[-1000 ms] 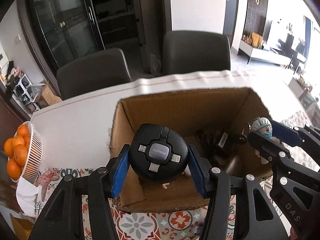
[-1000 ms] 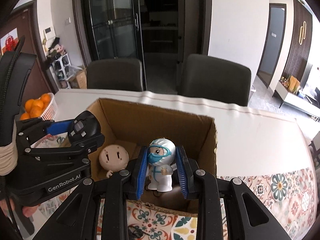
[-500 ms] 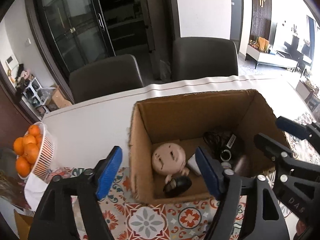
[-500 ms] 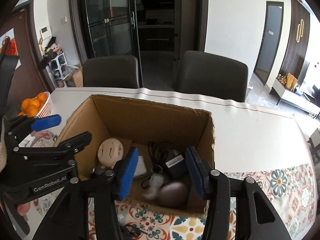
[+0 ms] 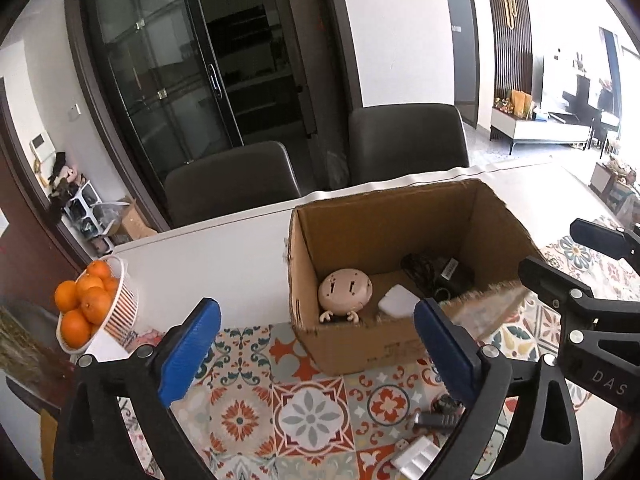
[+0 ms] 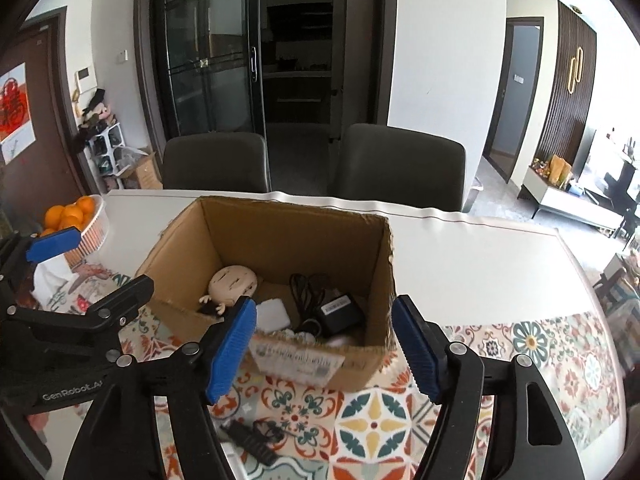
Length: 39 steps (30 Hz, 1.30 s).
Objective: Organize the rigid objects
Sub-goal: 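Move both open tools back toward the white charger and black holder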
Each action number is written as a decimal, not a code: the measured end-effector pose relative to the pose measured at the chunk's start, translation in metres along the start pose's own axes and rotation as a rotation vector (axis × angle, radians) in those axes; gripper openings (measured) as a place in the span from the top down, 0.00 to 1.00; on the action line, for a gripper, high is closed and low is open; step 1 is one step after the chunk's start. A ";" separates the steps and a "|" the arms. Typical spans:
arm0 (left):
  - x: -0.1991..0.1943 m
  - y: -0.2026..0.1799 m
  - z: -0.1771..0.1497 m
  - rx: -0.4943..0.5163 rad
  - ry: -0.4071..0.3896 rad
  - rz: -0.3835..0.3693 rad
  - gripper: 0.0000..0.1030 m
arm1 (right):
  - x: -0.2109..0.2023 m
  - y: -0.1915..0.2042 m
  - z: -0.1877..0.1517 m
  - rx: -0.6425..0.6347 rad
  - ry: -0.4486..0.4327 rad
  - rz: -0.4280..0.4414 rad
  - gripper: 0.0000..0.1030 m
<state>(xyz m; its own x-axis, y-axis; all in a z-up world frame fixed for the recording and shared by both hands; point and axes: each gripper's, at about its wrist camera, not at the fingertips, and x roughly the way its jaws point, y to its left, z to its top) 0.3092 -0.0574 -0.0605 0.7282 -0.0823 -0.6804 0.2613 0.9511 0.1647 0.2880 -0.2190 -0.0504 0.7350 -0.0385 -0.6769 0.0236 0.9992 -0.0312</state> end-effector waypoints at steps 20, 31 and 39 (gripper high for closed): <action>-0.044 -0.014 -0.071 -0.082 0.055 -0.014 0.02 | -0.049 0.001 -0.062 0.003 -0.020 0.007 0.26; -0.046 -0.028 -0.111 -0.139 0.105 0.043 0.02 | -0.043 -0.004 -0.100 -0.006 0.025 0.072 0.26; -0.044 -0.021 -0.143 -0.181 0.146 0.085 0.02 | -0.035 0.012 -0.127 -0.061 0.051 0.129 0.26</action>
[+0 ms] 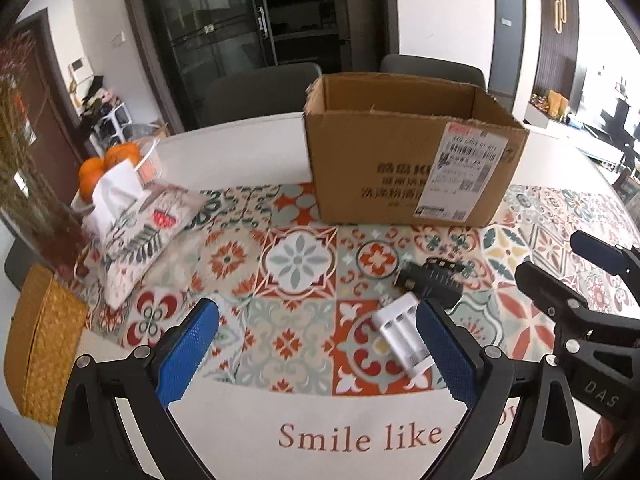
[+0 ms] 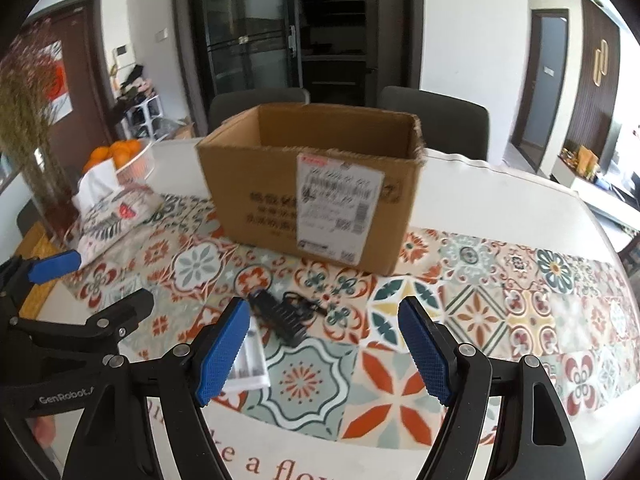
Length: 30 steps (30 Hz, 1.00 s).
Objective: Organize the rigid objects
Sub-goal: 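Move both open tools back toward the white charger and black holder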
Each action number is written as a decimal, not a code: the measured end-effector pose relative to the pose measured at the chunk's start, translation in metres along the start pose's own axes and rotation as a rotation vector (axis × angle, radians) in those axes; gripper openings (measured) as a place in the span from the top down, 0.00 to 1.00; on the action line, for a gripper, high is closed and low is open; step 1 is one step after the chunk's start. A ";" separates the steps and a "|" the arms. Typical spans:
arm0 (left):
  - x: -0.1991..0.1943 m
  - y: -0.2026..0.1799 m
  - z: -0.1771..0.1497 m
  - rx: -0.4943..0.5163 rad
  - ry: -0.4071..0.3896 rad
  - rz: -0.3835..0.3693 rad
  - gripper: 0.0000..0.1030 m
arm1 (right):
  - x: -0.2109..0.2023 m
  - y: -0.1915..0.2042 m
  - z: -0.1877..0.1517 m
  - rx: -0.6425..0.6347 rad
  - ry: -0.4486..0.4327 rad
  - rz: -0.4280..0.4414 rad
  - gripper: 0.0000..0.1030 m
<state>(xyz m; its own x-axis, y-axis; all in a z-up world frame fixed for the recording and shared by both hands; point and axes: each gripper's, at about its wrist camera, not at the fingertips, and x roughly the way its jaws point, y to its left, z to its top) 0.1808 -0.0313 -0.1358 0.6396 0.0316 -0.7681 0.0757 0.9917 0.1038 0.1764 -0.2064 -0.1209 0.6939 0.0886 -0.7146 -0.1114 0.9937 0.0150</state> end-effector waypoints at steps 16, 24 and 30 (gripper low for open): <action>0.021 0.027 -0.056 -0.090 0.055 0.090 0.02 | 0.040 0.041 -0.045 -0.126 0.037 0.127 0.36; 0.034 0.035 -0.073 -0.126 0.076 0.106 0.03 | 0.057 0.060 -0.058 -0.199 0.029 0.157 0.42; 0.043 0.040 -0.076 -0.140 0.081 0.114 0.02 | 0.069 0.068 -0.060 -0.227 0.037 0.183 0.47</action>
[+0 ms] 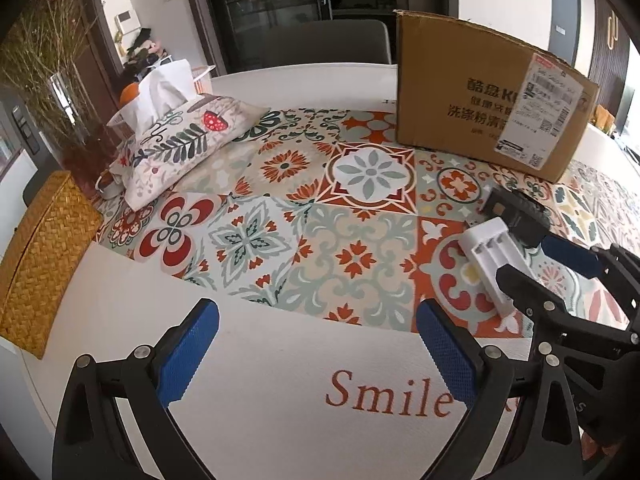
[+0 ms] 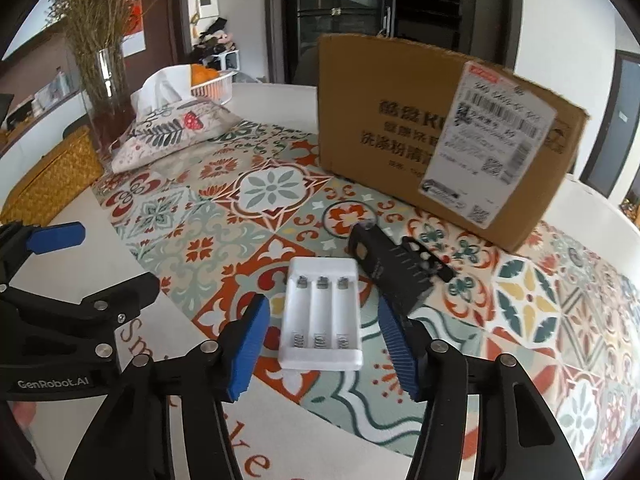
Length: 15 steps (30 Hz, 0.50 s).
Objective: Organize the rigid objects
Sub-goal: 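Move both open tools back toward the white charger and black holder, then grasp the white battery charger with the right tool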
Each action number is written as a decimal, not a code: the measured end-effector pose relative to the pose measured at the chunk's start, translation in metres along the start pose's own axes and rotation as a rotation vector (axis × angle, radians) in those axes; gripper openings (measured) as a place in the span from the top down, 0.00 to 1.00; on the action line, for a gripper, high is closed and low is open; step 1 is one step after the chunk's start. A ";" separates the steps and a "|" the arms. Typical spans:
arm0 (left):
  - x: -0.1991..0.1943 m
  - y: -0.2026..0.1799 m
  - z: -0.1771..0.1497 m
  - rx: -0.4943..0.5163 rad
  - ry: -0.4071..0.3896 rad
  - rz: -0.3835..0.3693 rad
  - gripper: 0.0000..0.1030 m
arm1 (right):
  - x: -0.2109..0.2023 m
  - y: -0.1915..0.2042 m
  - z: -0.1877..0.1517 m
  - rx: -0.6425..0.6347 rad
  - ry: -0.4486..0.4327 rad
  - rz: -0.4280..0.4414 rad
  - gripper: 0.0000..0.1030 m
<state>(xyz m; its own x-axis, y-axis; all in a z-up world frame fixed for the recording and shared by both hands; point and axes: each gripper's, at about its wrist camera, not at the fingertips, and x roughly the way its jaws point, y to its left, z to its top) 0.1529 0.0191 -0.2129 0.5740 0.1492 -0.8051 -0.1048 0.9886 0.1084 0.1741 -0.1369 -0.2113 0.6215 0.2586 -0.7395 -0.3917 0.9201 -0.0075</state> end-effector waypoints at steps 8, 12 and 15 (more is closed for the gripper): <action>0.008 0.002 0.000 -0.001 -0.003 0.000 0.02 | 0.019 0.000 -0.001 0.014 0.020 0.004 0.49; 0.012 0.003 0.000 -0.003 -0.005 -0.001 0.03 | 0.027 0.000 -0.003 0.022 0.041 0.015 0.49; 0.016 0.004 0.001 -0.014 0.005 -0.011 0.02 | 0.029 -0.002 -0.002 0.034 0.049 0.024 0.50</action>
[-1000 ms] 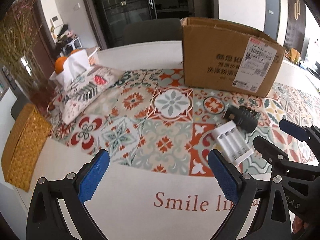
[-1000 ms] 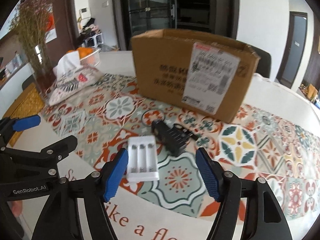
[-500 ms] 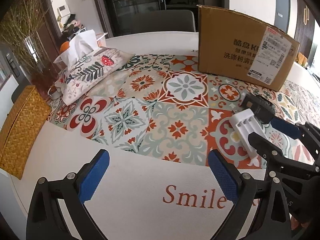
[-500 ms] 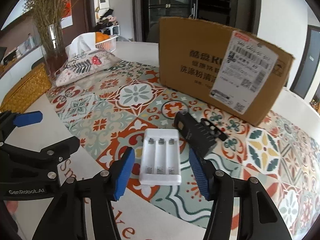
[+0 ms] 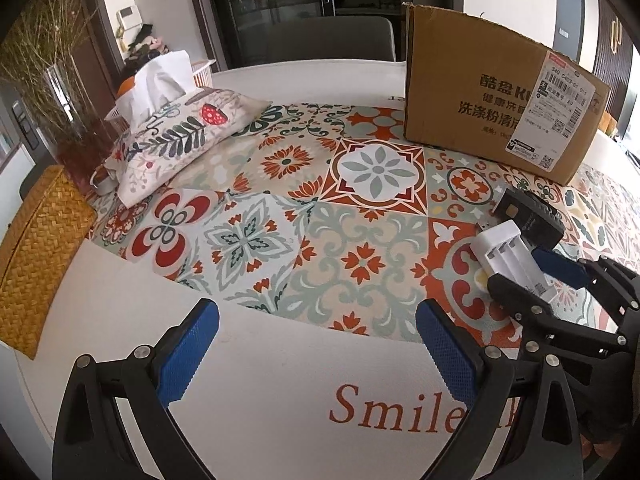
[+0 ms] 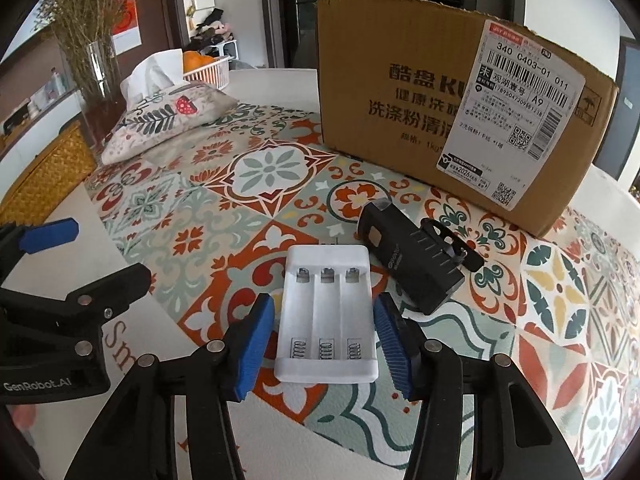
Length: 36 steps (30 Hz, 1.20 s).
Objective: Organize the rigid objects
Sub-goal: 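Grasp the white battery charger with the right tool, then grasp the black rectangular holder with the left tool while the right tool holds the charger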
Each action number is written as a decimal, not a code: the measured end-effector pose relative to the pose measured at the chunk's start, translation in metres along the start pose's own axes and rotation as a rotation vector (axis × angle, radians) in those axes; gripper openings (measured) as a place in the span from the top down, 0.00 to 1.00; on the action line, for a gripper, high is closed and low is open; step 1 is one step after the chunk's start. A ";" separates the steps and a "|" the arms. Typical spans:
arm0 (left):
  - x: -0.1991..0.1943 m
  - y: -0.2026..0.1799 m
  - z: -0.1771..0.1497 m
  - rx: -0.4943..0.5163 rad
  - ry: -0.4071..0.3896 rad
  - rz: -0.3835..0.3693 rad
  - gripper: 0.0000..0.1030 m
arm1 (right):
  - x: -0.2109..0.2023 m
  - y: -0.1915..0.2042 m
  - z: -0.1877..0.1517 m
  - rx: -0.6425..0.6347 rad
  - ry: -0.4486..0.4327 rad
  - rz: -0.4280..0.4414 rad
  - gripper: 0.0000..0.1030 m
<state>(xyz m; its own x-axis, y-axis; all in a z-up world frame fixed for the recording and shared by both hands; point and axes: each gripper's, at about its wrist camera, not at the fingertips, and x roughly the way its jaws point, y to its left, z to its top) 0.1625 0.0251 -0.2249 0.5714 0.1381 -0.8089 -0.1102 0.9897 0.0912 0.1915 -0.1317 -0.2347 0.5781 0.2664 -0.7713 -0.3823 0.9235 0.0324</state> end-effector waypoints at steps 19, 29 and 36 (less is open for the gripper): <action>-0.013 -0.016 0.012 0.066 -0.022 -0.064 0.03 | -0.026 -0.007 0.001 0.056 -0.021 -0.052 0.53; -0.023 -0.059 0.036 0.184 -0.072 -0.188 0.03 | -0.061 -0.041 0.001 0.174 -0.037 -0.143 0.53; -0.012 -0.092 0.045 0.299 -0.073 -0.332 0.02 | -0.073 -0.071 -0.006 0.258 -0.025 -0.230 0.53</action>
<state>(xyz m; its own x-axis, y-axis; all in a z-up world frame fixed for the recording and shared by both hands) 0.2022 -0.0662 -0.1971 0.5931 -0.1967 -0.7808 0.3226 0.9465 0.0066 0.1720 -0.2183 -0.1851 0.6464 0.0467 -0.7616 -0.0468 0.9987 0.0216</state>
